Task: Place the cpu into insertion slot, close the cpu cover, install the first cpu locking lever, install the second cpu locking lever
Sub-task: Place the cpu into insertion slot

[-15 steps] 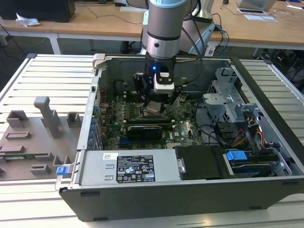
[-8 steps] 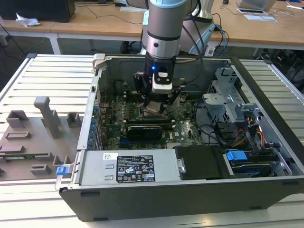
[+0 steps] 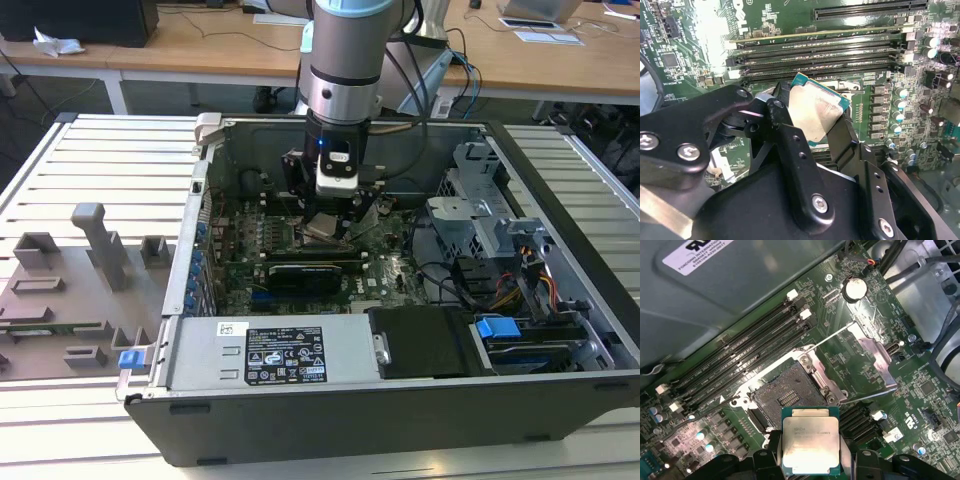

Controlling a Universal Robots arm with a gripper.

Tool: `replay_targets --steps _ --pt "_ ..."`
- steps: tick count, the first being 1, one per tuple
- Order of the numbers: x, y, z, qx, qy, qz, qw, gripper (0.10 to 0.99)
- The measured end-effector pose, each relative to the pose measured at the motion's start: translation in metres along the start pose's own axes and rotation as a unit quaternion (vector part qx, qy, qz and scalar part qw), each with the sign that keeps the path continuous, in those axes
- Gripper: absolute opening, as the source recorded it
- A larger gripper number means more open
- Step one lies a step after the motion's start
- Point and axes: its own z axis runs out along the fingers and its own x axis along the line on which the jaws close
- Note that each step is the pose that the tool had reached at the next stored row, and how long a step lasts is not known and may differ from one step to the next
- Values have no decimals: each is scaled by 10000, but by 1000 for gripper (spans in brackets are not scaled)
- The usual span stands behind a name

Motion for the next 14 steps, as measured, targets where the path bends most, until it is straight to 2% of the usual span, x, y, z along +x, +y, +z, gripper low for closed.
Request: replay_targets --steps 14 --pt "0 0 2 29 6 353 9994 541"
